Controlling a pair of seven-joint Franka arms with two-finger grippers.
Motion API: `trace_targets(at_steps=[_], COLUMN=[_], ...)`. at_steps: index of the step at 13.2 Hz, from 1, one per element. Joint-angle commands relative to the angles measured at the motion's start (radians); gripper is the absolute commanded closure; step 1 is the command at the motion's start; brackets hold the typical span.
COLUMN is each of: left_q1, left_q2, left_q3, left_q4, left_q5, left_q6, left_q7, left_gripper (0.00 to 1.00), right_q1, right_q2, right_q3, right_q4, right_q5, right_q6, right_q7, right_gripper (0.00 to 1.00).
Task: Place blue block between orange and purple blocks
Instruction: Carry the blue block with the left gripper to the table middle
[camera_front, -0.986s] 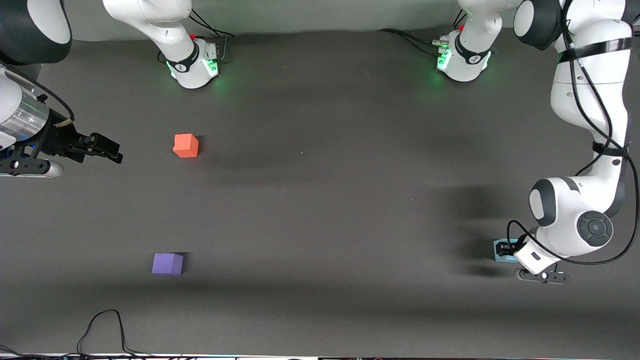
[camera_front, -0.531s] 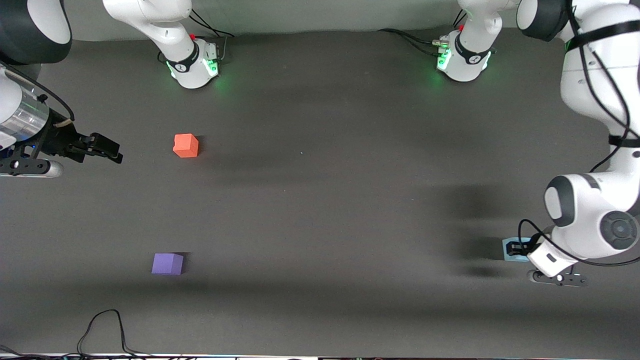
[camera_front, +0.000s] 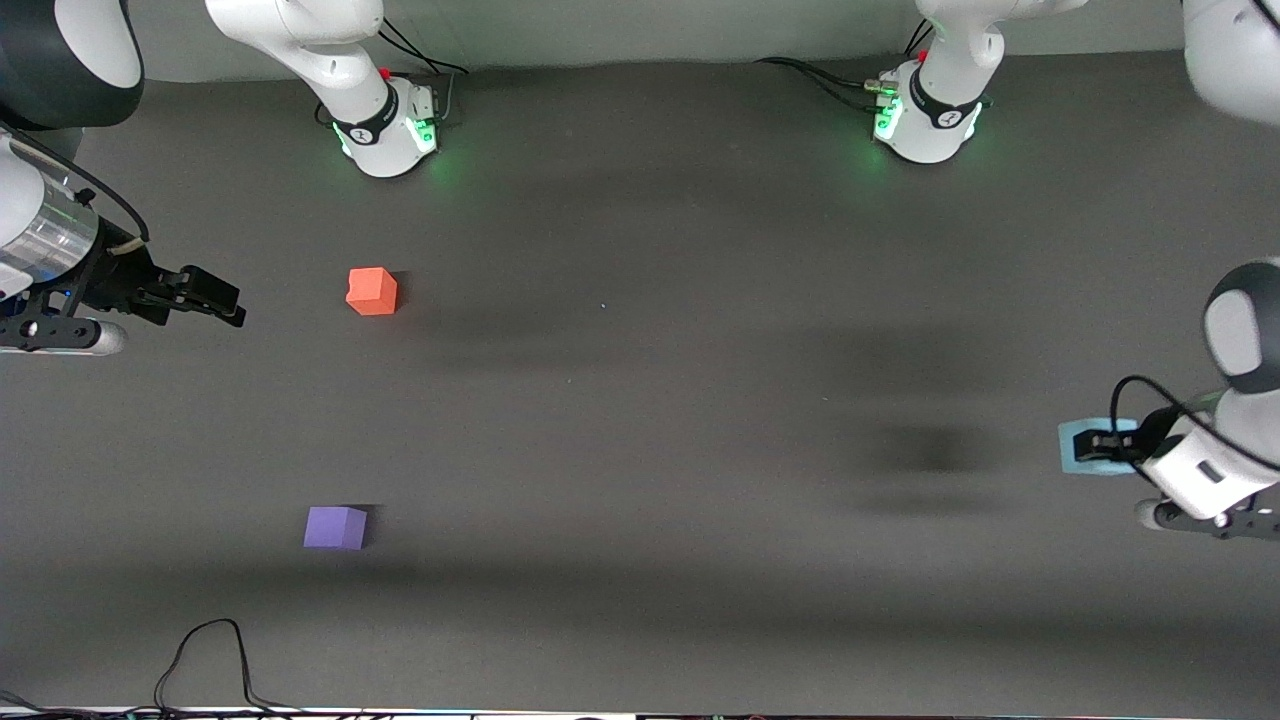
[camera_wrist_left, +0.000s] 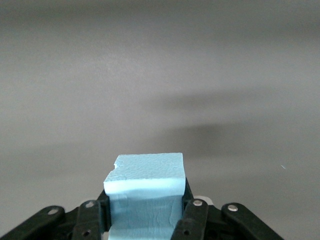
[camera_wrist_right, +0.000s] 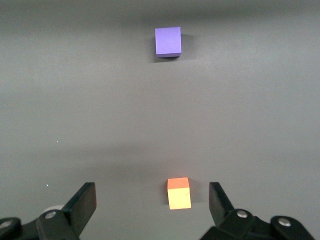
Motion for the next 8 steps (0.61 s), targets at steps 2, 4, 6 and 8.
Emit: trace_targets(at_steps=[2,4,6,8], left_q1=[-0.098,-0.178,-0.255,-0.342], left_q2=[-0.029,-0.034,-0.031,-0.008], left_q3=[-0.004,-0.024,-0.066,-0.111], left_q4=[0.049,0.049,0.049,0.079], left_q5=[-0.011,-0.01,-0.011,-0.01], left_q6=[-0.095,-0.1,-0.094,-0.078], left_q7=[-0.149,-0.284,-0.447,-0.624], left_gripper=[0.59,0.6,0.6,0.61], right_q1=[0.001,0.001,0.0,0.001], right_q2=[-0.012,-0.012,-0.012,-0.012], right_q3=[-0.001,-0.001,-0.001,-0.001], right_q4=[-0.006,-0.006,-0.006,-0.006], right_q5=[-0.017,-0.017,-0.017,-0.017], right_q6=[0.004,0.004,0.004,0.004], right_q7=[-0.004,-0.004,-0.004,-0.004], right_gripper=[0.0,0.0,0.0,0.0])
